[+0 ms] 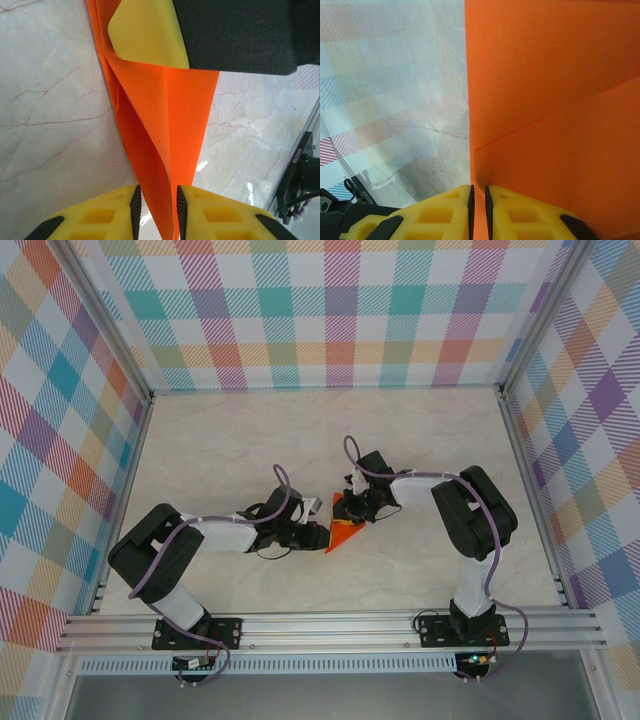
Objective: Fold a paper plane with a square sheet of paper (pick it up from the middle)
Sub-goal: Fourth fold the wing at the center of the table.
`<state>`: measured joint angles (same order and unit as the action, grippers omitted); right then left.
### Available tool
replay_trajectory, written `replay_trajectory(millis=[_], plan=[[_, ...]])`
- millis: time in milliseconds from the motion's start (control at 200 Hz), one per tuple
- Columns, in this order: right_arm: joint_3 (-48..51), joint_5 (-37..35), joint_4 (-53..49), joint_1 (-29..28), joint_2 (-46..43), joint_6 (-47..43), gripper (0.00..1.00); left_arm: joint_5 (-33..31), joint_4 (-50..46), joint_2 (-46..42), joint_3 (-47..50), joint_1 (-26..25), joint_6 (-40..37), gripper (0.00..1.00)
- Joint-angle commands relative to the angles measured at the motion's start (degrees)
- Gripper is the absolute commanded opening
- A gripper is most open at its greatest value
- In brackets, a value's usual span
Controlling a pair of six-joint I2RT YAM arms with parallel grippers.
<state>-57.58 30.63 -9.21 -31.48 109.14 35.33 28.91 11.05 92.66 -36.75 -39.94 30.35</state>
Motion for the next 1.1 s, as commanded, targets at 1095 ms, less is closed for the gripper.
replay_trajectory(millis=[1095], plan=[[4.36,-3.78,-1.37,-0.16,3.01,-0.65,0.17,7.77,0.39,5.22,0.45,-2.76,-6.24,0.00]])
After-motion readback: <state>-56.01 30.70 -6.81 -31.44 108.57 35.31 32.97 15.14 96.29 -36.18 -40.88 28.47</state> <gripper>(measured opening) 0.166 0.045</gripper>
